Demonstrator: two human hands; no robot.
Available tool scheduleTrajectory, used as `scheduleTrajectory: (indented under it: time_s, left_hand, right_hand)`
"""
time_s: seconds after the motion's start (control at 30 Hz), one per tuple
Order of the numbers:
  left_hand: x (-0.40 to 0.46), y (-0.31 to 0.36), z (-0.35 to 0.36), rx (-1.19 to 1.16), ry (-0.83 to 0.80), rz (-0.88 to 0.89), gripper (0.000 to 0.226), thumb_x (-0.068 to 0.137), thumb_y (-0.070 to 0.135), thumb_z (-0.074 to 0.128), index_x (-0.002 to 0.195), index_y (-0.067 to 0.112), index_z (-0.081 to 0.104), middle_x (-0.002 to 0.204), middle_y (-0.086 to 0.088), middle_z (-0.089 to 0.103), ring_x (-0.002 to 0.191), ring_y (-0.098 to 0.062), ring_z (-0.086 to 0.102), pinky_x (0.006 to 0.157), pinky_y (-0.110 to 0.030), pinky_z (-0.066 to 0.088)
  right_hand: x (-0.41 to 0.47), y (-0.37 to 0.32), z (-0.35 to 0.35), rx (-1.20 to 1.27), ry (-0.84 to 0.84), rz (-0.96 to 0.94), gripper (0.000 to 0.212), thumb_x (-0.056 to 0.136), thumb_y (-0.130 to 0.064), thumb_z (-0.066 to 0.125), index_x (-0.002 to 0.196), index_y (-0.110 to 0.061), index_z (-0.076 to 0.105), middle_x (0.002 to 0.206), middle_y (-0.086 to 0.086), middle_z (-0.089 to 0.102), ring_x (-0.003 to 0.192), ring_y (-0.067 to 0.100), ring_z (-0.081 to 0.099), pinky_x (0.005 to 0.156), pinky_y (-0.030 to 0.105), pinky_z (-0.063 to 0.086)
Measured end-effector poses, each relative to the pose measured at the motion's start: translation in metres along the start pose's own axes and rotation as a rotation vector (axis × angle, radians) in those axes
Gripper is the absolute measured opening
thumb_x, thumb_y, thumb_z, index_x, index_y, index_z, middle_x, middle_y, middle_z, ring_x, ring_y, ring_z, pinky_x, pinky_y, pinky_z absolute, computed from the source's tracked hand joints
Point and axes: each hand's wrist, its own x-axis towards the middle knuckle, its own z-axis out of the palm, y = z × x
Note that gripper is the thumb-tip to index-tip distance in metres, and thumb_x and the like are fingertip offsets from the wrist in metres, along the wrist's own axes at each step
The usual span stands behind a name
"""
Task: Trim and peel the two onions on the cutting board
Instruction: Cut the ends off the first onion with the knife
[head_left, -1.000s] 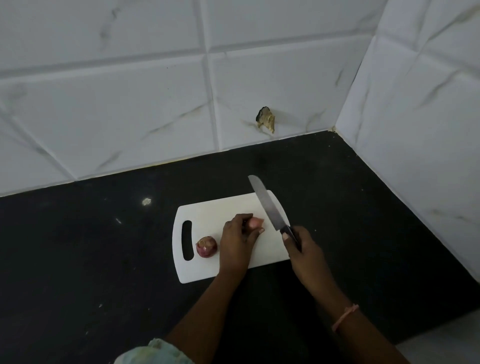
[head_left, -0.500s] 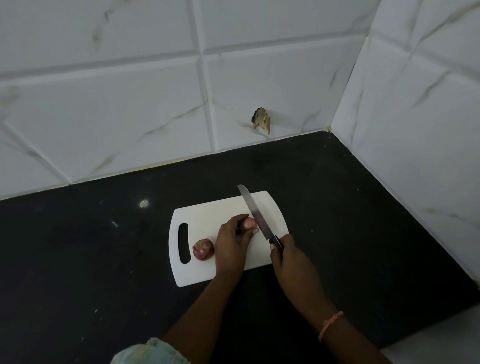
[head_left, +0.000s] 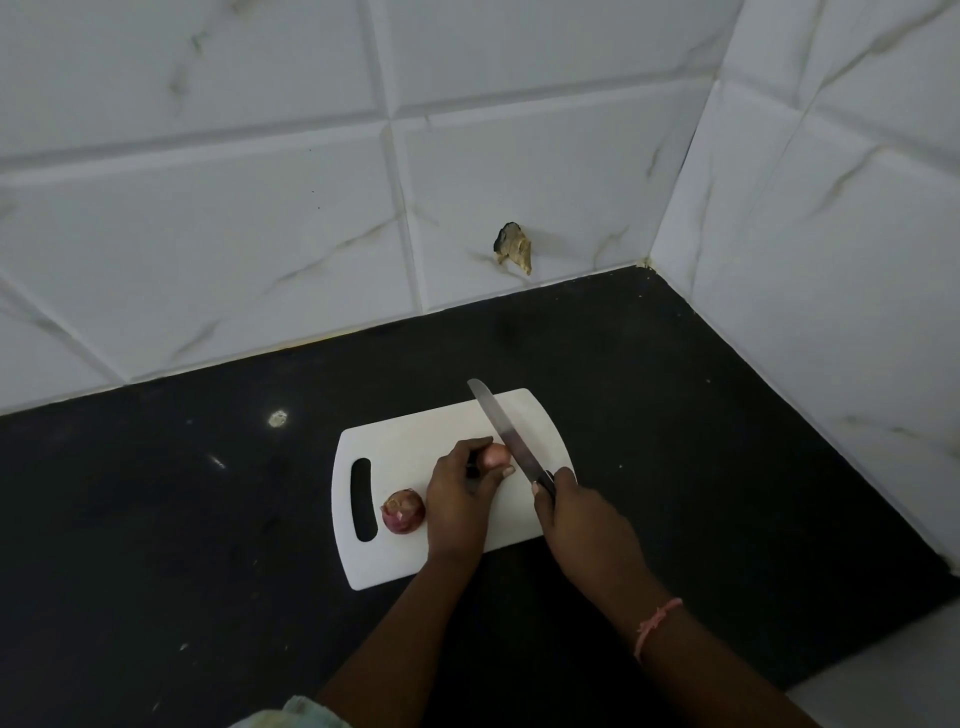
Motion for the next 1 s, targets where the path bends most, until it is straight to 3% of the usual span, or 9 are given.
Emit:
scheduleTrajectory:
  time_s: [0.27,0.4,0.6,0.73,0.87,1.0]
  left_hand:
    - [0.001,0.003,-0.001,0.025,-0.023,-0.005,0.036,0.085,0.024,0.078,0.119,0.029,0.064,0.110,0.011,0.064,0.100,-0.003,0.060,0.089,-0.024,0.052]
    - [0.001,0.005,-0.001,0.026,-0.043,-0.009,0.035,0.085,0.024,0.077,0.116,0.032,0.062,0.110,0.013,0.063,0.099,0.002,0.058,0.081,-0.008,0.045]
    - [0.000,0.006,-0.002,0.019,-0.054,0.015,0.034,0.085,0.022,0.077,0.115,0.031,0.062,0.110,0.014,0.063,0.100,0.000,0.058,0.082,-0.011,0.043]
    - [-0.001,0.009,-0.003,0.029,-0.069,0.030,0.035,0.086,0.021,0.076,0.112,0.036,0.059,0.105,0.021,0.059,0.100,0.002,0.056,0.080,-0.008,0.041]
    - [-0.002,0.008,-0.002,0.028,-0.058,0.046,0.035,0.086,0.021,0.076,0.111,0.038,0.058,0.102,0.026,0.057,0.101,-0.003,0.057,0.085,-0.016,0.046]
    - [-0.003,0.010,-0.002,0.017,-0.050,0.056,0.032,0.085,0.022,0.077,0.109,0.037,0.060,0.100,0.025,0.058,0.099,-0.005,0.058,0.083,-0.017,0.046]
  right_hand:
    - [0.007,0.003,-0.006,-0.075,-0.025,-0.024,0.031,0.104,-0.044,0.028,0.107,-0.019,0.046,0.076,-0.006,0.052,0.067,0.010,0.056,0.056,0.023,0.039]
    - [0.005,0.007,-0.006,-0.053,-0.040,-0.024,0.031,0.104,-0.044,0.029,0.107,-0.019,0.047,0.081,-0.004,0.057,0.070,0.011,0.060,0.058,0.025,0.044]
    - [0.009,0.004,-0.012,-0.032,-0.053,-0.033,0.030,0.104,-0.042,0.031,0.104,-0.016,0.047,0.080,-0.003,0.053,0.068,0.014,0.053,0.056,0.028,0.036]
    - [0.003,0.013,-0.011,-0.028,-0.073,-0.031,0.030,0.104,-0.042,0.031,0.105,-0.017,0.048,0.079,-0.004,0.055,0.066,0.010,0.054,0.050,0.021,0.033]
    - [0.006,0.004,-0.004,-0.089,-0.031,-0.031,0.030,0.104,-0.042,0.031,0.108,-0.016,0.047,0.088,0.001,0.062,0.069,0.014,0.054,0.057,0.026,0.036]
    - [0.001,0.006,0.009,-0.126,-0.005,-0.031,0.030,0.105,-0.042,0.028,0.109,-0.017,0.044,0.081,-0.004,0.055,0.064,0.012,0.050,0.055,0.024,0.036]
